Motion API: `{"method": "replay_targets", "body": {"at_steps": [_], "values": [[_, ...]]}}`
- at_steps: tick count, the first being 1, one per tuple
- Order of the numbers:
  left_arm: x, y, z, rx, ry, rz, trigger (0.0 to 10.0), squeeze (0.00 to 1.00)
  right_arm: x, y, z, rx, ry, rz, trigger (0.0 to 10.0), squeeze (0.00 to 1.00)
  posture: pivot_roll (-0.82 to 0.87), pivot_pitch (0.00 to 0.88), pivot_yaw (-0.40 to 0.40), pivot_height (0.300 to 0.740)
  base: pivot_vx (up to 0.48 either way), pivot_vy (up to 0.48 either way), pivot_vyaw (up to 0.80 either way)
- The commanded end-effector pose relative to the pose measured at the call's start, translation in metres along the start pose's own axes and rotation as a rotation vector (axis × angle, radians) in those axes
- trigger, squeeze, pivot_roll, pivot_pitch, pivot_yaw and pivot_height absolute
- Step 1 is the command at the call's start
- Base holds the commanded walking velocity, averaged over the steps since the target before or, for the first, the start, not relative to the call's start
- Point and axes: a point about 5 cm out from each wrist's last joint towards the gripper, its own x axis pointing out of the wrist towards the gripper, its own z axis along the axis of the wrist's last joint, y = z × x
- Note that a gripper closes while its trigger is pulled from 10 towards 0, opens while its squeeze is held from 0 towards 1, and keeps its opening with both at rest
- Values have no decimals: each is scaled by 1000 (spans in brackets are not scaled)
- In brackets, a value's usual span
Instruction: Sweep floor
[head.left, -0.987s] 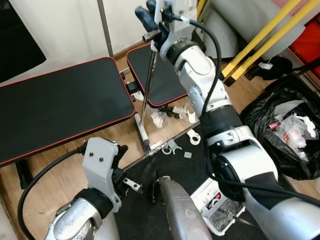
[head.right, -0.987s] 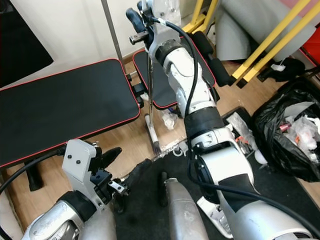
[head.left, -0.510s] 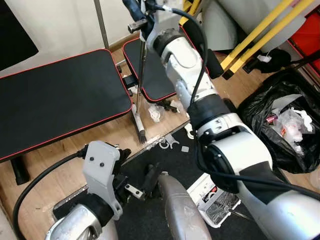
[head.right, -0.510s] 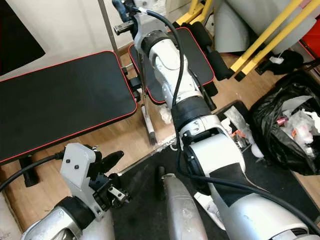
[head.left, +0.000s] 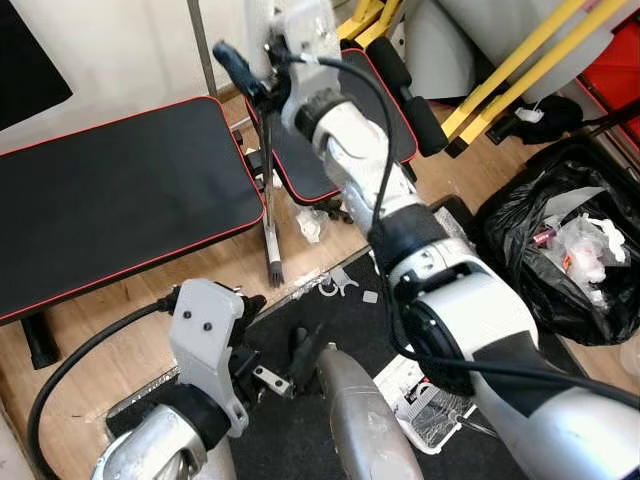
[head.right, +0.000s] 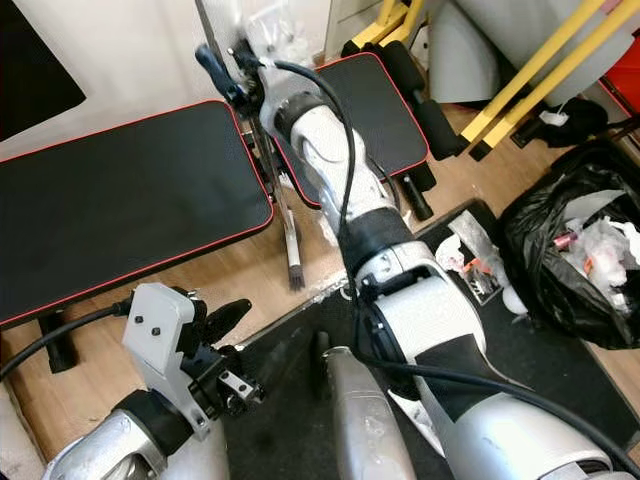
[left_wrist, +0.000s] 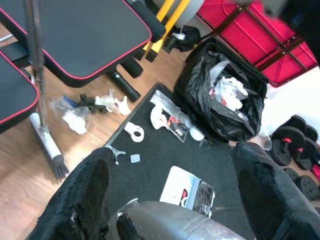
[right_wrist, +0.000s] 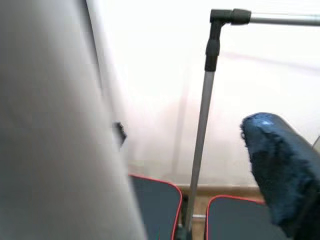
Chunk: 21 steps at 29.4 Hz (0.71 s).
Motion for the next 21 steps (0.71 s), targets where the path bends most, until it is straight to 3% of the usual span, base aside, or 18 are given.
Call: {"method": "replay_targets", "body": {"at_steps": [1,2,5,12,17,18,19,20,21], "values": [[0,3,-7,-24,35,53,10000,0,-7,-1,-6,-2,8,10,10000,1000,-86,457,-226,740,0,0,0],[2,6,-8,-20,35,54,10000,0,-19,-5,-13,-7,18,9,10000,1000,-90,445,-220,740,0,0,0],[5,9,-9,-17,36,55,10000,0,-31,-9,-23,-19,49,-17,10000,1000,-97,438,-214,740,0,0,0],[8,14,-11,-14,37,55,10000,0,-38,-21,-30,-32,87,-94,10000,1000,-98,422,-199,740,0,0,0],[10,15,-11,-14,36,54,10000,0,-36,-19,-26,-8,79,-82,10000,1000,-97,417,-200,740,0,0,0],[10,15,-11,-14,35,54,10000,0,-34,-18,-25,1,79,-71,10000,882,-96,418,-202,740,0,0,0],[10,15,-11,-14,35,54,10000,0,-34,-18,-25,1,79,-71,10000,882,-96,418,-202,740,0,0,0],[10,14,-11,-15,33,54,10000,0,-33,-17,-25,7,81,-66,10000,608,-96,420,-207,740,0,0,0],[10,14,-11,-15,33,54,10000,0,-33,-17,-25,7,81,-66,10000,608,-96,420,-207,740,0,0,0]]}}
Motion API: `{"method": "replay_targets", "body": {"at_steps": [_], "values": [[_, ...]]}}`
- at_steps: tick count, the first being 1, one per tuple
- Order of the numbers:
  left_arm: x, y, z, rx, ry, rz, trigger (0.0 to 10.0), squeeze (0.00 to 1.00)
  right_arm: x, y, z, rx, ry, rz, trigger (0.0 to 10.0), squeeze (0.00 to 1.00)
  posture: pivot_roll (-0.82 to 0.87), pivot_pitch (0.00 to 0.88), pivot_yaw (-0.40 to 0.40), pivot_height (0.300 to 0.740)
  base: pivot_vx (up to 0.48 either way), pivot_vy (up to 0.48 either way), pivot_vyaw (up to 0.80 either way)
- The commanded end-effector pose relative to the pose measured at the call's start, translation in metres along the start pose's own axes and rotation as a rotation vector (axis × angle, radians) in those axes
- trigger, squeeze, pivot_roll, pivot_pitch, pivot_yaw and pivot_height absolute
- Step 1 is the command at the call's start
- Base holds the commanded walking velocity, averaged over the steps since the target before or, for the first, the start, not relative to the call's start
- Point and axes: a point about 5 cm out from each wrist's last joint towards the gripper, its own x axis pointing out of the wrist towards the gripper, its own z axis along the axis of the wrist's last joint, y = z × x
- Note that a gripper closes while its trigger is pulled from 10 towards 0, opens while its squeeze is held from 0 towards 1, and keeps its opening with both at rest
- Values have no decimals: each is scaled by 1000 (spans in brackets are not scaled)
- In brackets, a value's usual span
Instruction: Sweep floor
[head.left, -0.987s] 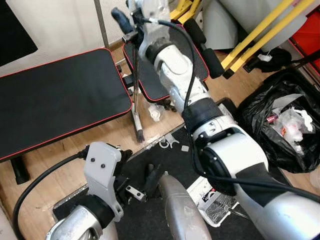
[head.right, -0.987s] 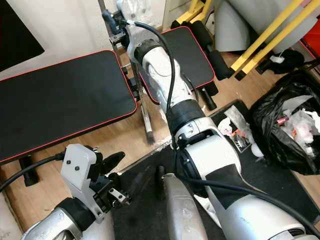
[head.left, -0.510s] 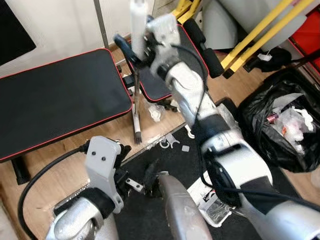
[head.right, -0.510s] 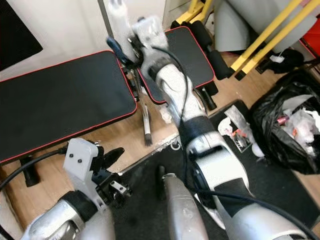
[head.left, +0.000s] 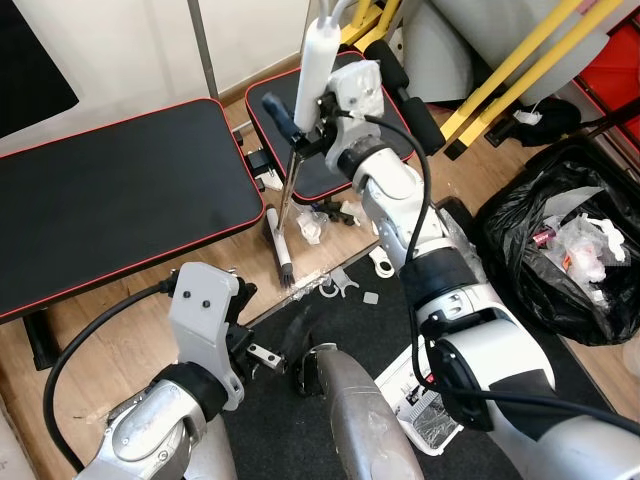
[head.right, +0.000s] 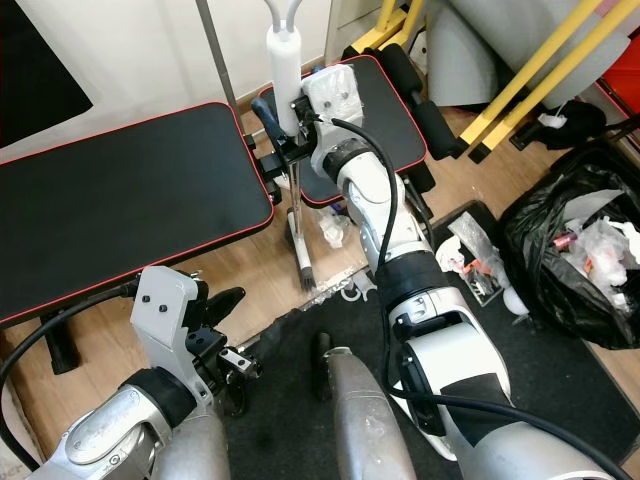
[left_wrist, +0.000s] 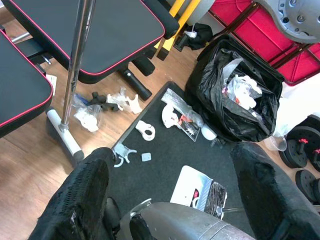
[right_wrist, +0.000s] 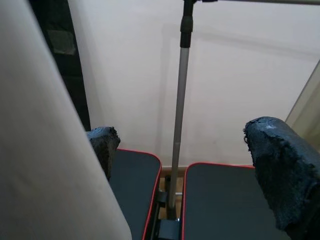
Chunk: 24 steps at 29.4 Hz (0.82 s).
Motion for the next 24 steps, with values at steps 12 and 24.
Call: {"method": "replay_targets", "body": {"at_steps": [12,24], "values": [[-4,-2,-4,-24,18,14,10000,0,34,-11,47,109,-154,-151,10000,0,-101,435,-204,740,0,0,0],[-4,-3,-3,-22,18,15,10000,0,37,5,34,40,-105,-99,10000,0,-98,438,-208,740,0,0,0]]}}
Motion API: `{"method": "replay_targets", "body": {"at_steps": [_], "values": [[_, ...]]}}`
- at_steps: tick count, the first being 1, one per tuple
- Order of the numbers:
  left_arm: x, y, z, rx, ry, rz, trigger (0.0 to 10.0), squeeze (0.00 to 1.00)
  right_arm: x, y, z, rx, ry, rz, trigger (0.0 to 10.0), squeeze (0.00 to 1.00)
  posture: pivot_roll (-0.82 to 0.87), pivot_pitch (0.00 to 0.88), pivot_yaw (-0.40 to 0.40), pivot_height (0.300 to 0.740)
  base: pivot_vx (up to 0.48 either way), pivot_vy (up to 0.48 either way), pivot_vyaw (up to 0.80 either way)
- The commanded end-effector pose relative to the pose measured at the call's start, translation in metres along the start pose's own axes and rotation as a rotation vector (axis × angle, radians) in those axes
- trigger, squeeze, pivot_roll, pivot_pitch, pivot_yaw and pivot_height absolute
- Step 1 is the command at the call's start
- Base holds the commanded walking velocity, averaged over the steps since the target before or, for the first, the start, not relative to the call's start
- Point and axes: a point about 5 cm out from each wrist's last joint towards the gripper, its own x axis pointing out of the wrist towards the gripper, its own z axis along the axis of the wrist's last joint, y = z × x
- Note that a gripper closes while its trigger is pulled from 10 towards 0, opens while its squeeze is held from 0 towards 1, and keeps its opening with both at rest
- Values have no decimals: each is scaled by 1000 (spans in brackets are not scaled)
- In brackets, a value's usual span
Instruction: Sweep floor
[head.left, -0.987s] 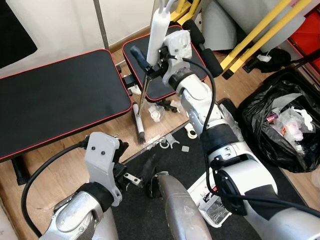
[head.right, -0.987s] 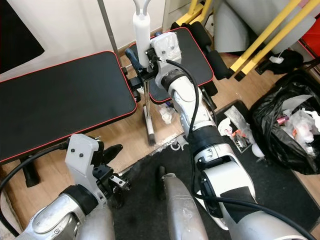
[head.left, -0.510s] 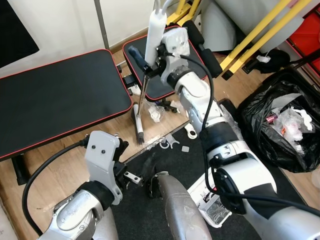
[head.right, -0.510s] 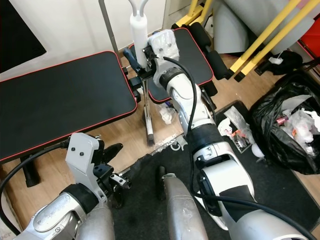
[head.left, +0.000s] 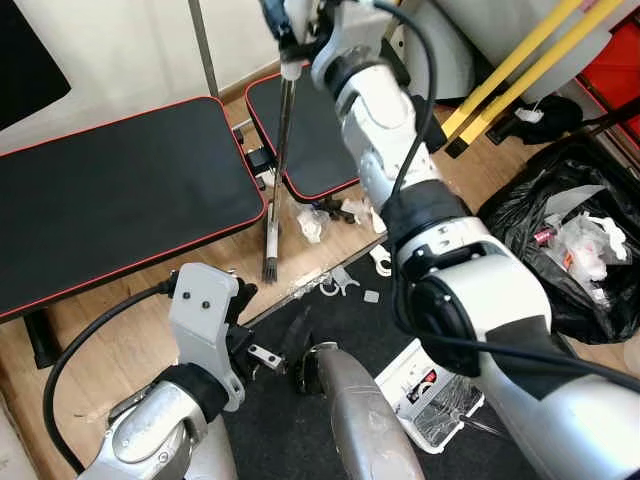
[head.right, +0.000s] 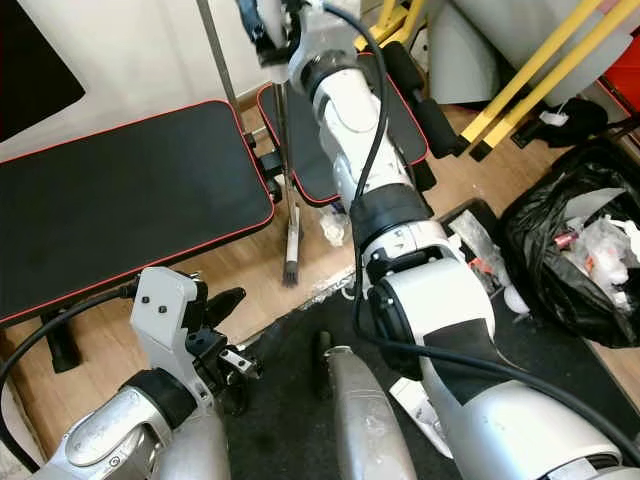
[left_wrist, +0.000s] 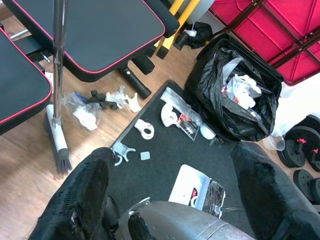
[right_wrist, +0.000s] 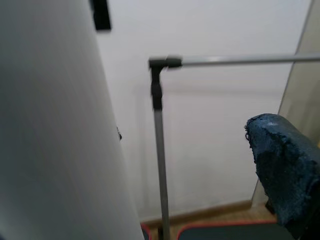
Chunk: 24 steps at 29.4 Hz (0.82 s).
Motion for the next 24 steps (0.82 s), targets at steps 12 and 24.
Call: {"method": "replay_targets", "body": {"at_steps": [12,24], "values": [[-2,0,-4,-16,19,15,10000,0,-19,10,-36,-73,100,51,10000,0,-103,434,-205,740,0,0,0],[0,1,-4,-14,18,14,10000,0,-69,23,-117,2,581,-2,10000,0,-113,429,-203,740,0,0,0]]}}
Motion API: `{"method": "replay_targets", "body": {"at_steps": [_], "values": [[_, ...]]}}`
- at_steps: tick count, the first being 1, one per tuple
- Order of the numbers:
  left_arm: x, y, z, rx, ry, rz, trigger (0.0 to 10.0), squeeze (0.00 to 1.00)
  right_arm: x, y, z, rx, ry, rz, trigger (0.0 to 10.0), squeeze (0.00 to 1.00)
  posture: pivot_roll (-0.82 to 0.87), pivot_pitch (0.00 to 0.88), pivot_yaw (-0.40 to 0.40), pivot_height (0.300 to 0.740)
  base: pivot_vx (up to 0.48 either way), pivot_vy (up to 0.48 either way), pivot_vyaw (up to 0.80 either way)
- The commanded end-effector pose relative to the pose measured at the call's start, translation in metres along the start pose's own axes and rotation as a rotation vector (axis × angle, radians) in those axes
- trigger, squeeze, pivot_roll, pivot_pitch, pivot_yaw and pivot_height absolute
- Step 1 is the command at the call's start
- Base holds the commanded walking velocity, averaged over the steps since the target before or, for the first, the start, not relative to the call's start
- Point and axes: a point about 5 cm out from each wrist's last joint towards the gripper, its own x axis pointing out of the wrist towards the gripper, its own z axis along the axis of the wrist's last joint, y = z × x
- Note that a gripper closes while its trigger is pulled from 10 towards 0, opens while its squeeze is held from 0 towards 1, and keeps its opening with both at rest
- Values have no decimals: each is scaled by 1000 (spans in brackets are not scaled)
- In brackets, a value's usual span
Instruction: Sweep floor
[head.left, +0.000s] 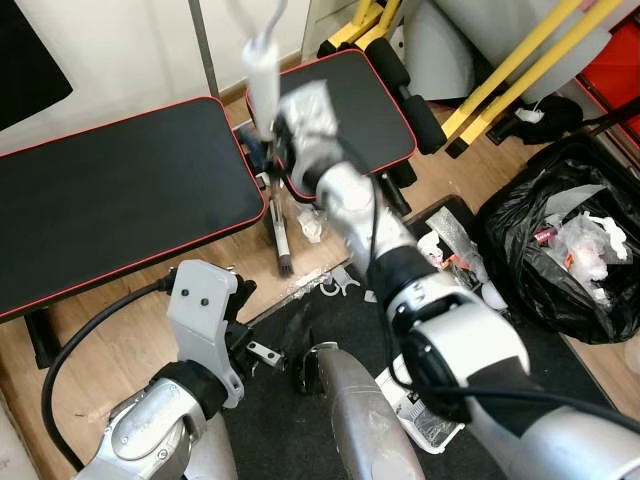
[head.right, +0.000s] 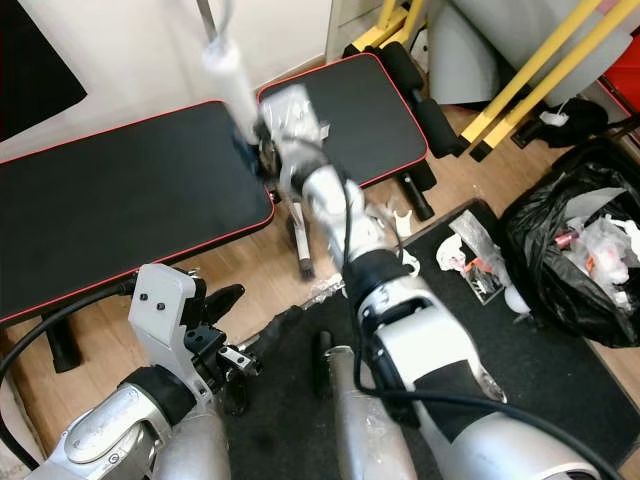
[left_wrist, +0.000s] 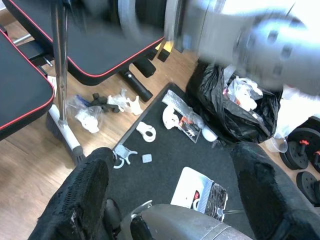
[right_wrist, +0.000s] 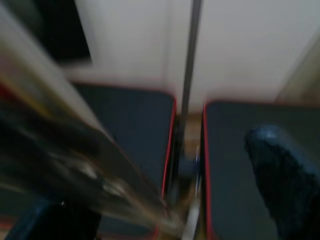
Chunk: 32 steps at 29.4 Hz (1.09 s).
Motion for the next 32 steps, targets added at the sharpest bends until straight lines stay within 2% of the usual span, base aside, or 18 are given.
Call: {"method": "replay_targets", "body": {"at_steps": [1,7,13,14,17,18,23,27,32], "values": [[-1,0,-6,-21,28,12,10000,0,-3,-4,-13,51,69,-40,10000,0,-113,429,-203,740,0,0,0],[-1,0,-6,-20,27,13,10000,0,-2,-5,-13,44,85,-18,10000,0,-113,426,-204,740,0,0,0],[0,-1,-6,-20,25,14,10000,0,-3,-16,-7,23,68,-37,10000,0,-113,425,-206,740,0,0,0],[0,-1,-6,-20,25,14,10000,0,-3,-17,-5,11,64,-38,4824,0,-110,425,-206,740,0,0,0],[0,-1,-6,-20,24,14,10000,0,-3,-18,-3,-1,62,-38,4824,0,-110,425,-206,740,0,0,0],[0,-1,-6,-20,24,14,10000,0,-2,-19,0,-19,50,-37,0,0,-110,425,-206,740,0,0,0],[0,-1,-6,-21,24,14,10000,0,-2,-20,4,-42,28,-35,0,0,-110,425,-206,740,0,0,0],[-1,-1,-6,-21,24,14,10000,0,0,-24,24,-72,-56,-45,0,0,-110,425,-208,740,0,0,0],[-1,-3,-6,-23,24,14,10000,0,4,-23,33,-96,-56,-41,0,0,-106,428,-211,740,0,0,0]]}}
